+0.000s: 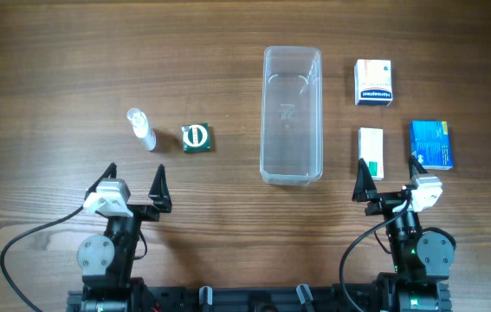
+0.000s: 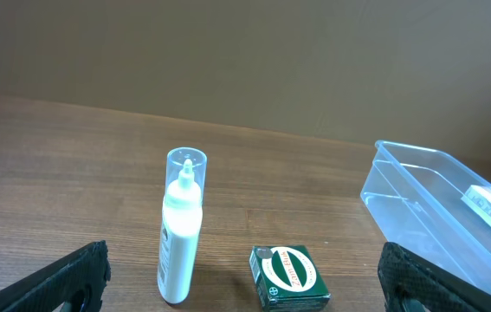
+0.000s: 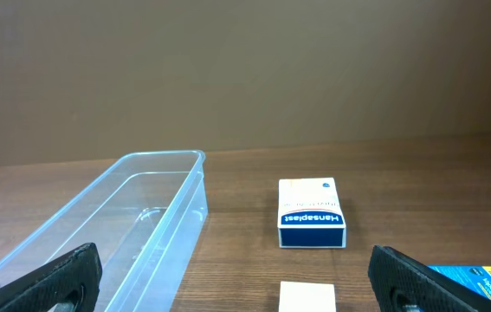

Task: Pack container
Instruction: 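Open the right gripper and raise it toward the Hansaplast box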

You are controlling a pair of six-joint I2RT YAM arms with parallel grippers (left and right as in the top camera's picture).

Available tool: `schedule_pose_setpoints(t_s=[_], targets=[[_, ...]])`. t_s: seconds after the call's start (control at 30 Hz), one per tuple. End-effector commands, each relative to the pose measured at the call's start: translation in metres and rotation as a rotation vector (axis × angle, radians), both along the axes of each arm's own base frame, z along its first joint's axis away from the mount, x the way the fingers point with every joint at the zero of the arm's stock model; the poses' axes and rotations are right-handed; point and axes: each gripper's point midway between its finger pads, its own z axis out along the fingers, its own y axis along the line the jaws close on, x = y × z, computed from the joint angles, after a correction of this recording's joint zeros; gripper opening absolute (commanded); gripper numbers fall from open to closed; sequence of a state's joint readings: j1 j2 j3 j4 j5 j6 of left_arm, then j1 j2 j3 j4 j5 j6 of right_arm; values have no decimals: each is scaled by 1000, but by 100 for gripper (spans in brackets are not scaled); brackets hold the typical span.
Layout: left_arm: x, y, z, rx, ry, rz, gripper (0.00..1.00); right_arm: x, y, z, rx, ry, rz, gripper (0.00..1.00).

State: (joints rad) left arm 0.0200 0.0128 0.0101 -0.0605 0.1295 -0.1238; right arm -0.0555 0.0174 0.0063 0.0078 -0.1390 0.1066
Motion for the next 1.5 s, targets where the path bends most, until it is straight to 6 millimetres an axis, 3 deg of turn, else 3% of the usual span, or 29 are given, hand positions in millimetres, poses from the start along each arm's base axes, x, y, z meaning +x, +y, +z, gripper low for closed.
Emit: schedule_pose_setpoints(t_s=[0.0,1.23,1.3,1.47], targets=[[0,1,-2,15,2,2,100,0,4,1,-14,-8,22,100],[0,1,-2,15,2,2,100,0,4,1,-14,-8,22,100],[0,1,-2,15,2,2,100,-1,4,8,-15,-37,21,100],[0,1,-2,15,2,2,100,-8,4,60,127,-236,35,100]])
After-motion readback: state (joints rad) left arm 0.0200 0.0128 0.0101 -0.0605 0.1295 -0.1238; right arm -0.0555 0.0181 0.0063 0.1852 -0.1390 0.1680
